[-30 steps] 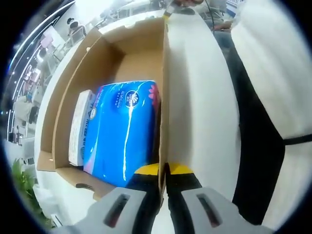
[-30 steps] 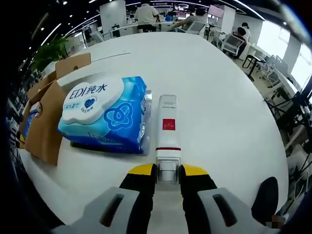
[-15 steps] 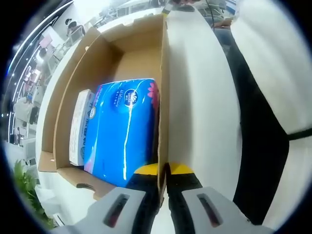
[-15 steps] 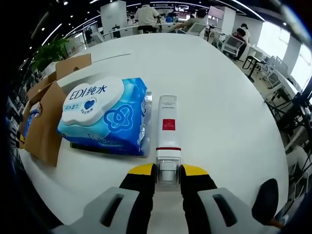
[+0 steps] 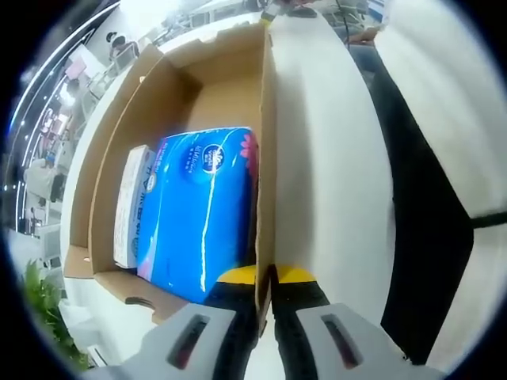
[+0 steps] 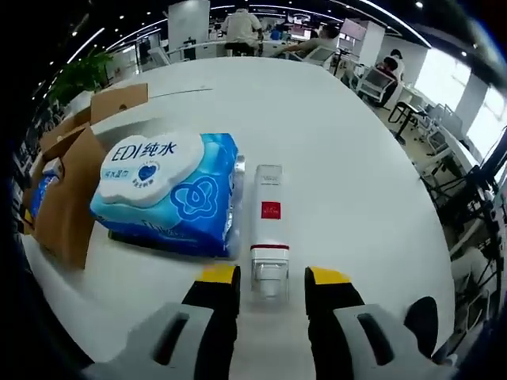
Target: Operate the shoe box by opening the lid, removing the specified soft item, and placing it in the target area until the item is outside and the box remains undamaged.
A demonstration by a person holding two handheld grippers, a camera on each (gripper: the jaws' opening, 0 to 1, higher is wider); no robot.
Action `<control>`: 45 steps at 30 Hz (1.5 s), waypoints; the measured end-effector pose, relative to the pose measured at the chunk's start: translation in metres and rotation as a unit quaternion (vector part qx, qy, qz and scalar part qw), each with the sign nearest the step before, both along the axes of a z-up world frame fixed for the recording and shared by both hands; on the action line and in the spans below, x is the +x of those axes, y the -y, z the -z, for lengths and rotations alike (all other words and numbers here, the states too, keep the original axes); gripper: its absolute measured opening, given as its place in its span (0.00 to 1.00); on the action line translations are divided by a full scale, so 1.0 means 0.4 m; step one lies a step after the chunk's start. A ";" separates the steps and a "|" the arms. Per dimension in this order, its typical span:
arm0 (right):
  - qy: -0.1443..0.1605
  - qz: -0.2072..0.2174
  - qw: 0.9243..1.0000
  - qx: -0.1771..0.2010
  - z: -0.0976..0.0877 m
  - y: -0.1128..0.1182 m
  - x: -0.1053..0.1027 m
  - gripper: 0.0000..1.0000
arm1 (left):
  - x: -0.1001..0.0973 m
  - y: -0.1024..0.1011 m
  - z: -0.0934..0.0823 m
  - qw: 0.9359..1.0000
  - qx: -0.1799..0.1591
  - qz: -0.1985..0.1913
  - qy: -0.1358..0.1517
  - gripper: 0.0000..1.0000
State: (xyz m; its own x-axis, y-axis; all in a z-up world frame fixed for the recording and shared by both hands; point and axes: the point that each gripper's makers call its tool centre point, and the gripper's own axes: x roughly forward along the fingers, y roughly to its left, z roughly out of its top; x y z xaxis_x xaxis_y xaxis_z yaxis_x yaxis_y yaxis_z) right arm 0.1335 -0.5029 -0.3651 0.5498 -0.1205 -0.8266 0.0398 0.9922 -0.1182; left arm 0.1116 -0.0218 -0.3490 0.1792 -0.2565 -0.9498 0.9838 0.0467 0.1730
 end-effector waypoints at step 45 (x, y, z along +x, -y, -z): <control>0.097 0.038 0.995 0.000 -0.152 -0.063 -0.063 0.27 | -0.002 -0.001 0.002 1.000 -0.001 0.005 0.006 0.05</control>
